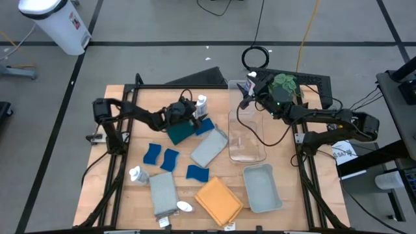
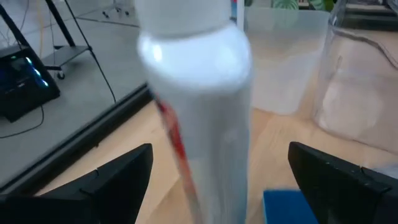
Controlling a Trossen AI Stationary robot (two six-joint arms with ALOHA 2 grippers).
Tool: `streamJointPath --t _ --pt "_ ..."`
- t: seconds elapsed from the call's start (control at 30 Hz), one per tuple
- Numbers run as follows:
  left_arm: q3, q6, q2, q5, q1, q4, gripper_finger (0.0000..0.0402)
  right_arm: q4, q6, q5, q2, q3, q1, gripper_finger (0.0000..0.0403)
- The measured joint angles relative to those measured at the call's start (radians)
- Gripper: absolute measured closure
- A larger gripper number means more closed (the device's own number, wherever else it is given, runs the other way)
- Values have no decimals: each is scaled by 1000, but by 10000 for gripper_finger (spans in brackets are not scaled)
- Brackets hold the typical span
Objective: Pick & Place Kitchen Items
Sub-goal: Put the white plastic restorer bottle into the top transparent bin
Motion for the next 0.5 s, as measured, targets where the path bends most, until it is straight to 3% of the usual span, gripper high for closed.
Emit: streamJointPath --t 0.5 --pt "21 34 25 -76 3 -61 23 -57 75 -2 0 0 6 165"
